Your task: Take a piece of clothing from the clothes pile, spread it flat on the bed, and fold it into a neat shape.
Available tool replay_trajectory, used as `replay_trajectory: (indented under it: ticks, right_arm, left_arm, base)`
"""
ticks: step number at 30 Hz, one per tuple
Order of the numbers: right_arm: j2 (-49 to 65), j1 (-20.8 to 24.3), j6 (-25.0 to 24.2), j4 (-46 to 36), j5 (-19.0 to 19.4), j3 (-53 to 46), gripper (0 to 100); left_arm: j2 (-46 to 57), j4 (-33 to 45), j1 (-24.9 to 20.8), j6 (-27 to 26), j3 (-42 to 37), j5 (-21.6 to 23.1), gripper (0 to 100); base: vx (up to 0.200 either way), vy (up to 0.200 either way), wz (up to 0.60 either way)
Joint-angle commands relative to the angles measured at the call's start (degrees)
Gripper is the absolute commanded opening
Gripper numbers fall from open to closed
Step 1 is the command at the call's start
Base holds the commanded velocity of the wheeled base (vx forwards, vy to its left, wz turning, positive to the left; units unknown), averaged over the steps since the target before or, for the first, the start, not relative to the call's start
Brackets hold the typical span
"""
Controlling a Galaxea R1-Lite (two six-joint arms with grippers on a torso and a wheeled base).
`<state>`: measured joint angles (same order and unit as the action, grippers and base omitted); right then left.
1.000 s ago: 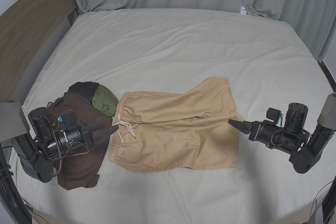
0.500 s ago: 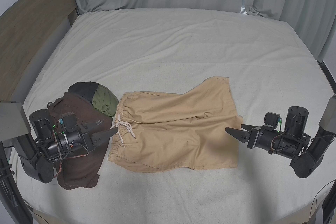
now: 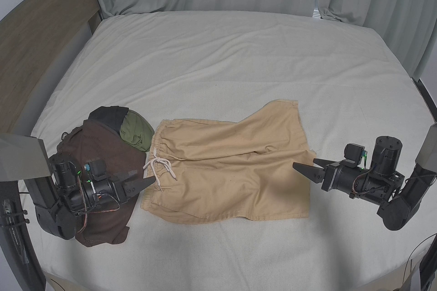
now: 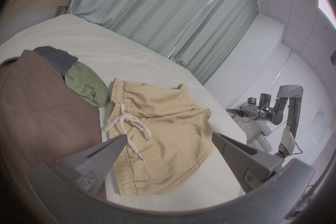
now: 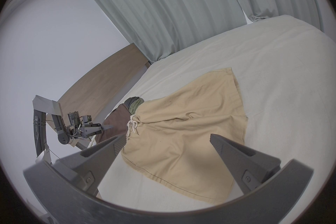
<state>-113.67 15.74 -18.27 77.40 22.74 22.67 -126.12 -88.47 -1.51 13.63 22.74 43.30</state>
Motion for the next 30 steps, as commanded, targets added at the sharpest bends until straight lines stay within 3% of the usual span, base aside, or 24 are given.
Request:
replay_trajectory:
  ticks: [1,30]
  right_arm:
    - [-0.1,0.0,0.0,0.0,0.0,0.0,100]
    - [-0.5,-0.2,0.1,0.3,-0.1,-0.1,100]
  left_arm:
    - [-2.5,0.0,0.4,0.1,0.1,0.0,100]
    - [-13.8,0.0,2.8,0.2,1.3,-0.1,100]
  base:
    - [0.0,0.0,0.0]
    - [0.0,0.0,0.0]
